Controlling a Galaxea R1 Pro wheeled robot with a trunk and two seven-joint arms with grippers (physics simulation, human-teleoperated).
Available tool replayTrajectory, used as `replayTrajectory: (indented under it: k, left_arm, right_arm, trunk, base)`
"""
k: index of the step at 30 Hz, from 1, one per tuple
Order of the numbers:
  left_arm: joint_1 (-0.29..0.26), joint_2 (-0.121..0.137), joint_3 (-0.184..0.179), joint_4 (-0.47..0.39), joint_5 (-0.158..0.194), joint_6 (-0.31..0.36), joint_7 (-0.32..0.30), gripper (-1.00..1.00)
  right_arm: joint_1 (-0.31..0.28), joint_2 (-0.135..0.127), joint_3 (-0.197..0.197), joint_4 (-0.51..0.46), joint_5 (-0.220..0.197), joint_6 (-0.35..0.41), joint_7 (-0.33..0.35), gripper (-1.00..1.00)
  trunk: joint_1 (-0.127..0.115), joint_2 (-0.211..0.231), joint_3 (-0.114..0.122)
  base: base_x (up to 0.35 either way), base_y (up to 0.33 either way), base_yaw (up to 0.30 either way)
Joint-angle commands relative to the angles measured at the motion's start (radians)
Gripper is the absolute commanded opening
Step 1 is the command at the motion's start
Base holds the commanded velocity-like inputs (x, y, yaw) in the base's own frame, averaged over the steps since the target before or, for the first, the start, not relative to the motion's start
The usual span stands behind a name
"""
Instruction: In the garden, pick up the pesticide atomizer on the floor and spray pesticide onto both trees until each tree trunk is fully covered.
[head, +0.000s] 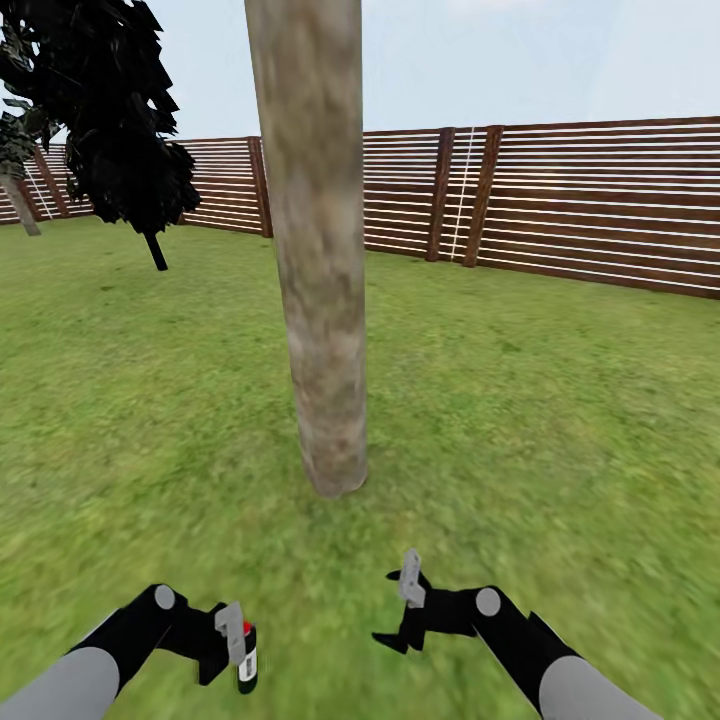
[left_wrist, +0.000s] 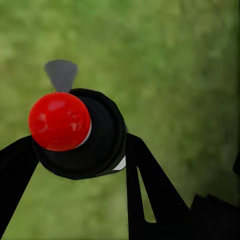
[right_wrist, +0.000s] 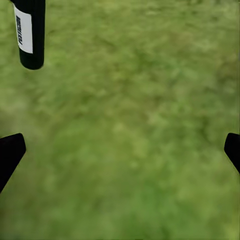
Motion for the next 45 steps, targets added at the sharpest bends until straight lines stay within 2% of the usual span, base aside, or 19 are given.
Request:
replayTrajectory:
  k: [1,5,6,7,10,14,18,19,24,26,29,31,45]
  left_arm:
    - [0.0,-0.006,0.002,-0.001,-0.009,-0.01,-0.002,-1.0]
    - [-0.001,-0.049,-0.001,-0.001,-0.016,-0.012,-0.002,-1.0]
    - [-0.001,-0.059,-0.001,-0.002,-0.022,-0.012,-0.002,-1.0]
    - [-0.002,-0.085,-0.002,-0.002,-0.035,-0.011,-0.002,-1.0]
    - [-0.003,-0.122,-0.002,-0.003,-0.052,-0.01,-0.002,-1.0]
    - [-0.02,-0.132,-0.001,-0.002,-0.053,-0.01,-0.009,-1.0]
    - [-0.022,-0.133,-0.001,-0.002,-0.055,-0.012,-0.03,-1.0]
    - [-0.022,-0.133,-0.001,-0.001,-0.055,-0.013,-0.032,-1.0]
    - [-0.022,-0.136,-0.001,-0.001,-0.055,-0.015,-0.033,-1.0]
    - [-0.022,-0.146,-0.004,-0.001,-0.055,-0.017,-0.033,-1.0]
    - [-0.022,-0.165,-0.068,-0.001,-0.055,-0.012,-0.031,-1.0]
    - [-0.022,-0.177,-0.083,-0.002,-0.055,-0.01,-0.031,-1.0]
    - [-0.023,-0.225,-0.084,-0.038,-0.042,-0.009,-0.018,-1.0]
  right_arm:
    - [-0.001,0.0,0.001,-0.005,0.01,-0.006,0.01,1.0]
    - [-0.001,0.002,0.003,-0.047,0.01,-0.005,0.089,1.0]
    - [-0.001,0.003,0.003,-0.053,0.01,-0.005,0.094,1.0]
    - [-0.002,0.005,0.003,-0.058,0.01,-0.005,0.098,1.0]
    - [-0.002,0.016,0.003,-0.059,0.011,-0.005,0.101,1.0]
    - [-0.003,0.023,0.003,-0.058,0.012,-0.005,0.101,1.0]
    - [-0.003,0.023,0.003,-0.058,0.054,-0.005,0.1,1.0]
    - [-0.003,0.023,0.003,-0.058,0.065,-0.006,0.101,-1.0]
    - [-0.003,0.023,0.002,-0.059,0.066,-0.006,0.101,-1.0]
    - [-0.003,0.024,0.002,-0.06,0.065,-0.006,0.101,-1.0]
    - [-0.003,0.032,0.002,-0.061,0.066,-0.006,0.101,-1.0]
    - [-0.003,0.037,0.002,-0.061,0.066,-0.005,0.101,-1.0]
    - [-0.003,0.058,0.002,-0.063,0.066,-0.005,0.101,-1.0]
  trunk:
    - [0.0,0.0,-0.001]
    - [0.0,0.0,-0.001]
    - [0.0,0.0,-0.001]
    - [0.0,0.0,-0.001]
    - [0.0,0.0,-0.001]
    - [0.0,0.0,-0.001]
    - [0.0,0.0,-0.001]
    - [0.0,0.0,-0.001]
    - [0.0,0.0,-0.001]
    - [0.0,0.0,-0.001]
    - [0.0,0.0,-0.001]
    - [0.0,0.0,-0.001]
    - [0.0,0.0,-0.001]
  base:
    - [0.0,0.0,0.0]
    - [0.0,0.0,0.0]
    - [0.0,0.0,0.0]
    - [0.0,0.0,0.0]
    - [0.0,0.0,0.0]
    - [0.0,0.0,0.0]
    - [0.0,0.0,0.0]
    - [0.0,0.0,0.0]
    - [0.0,0.0,0.0]
    - [0.0,0.0,0.0]
    - [0.0,0.0,0.0]
    - [0.0,0.0,0.0]
    - [0.0,0.0,0.0]
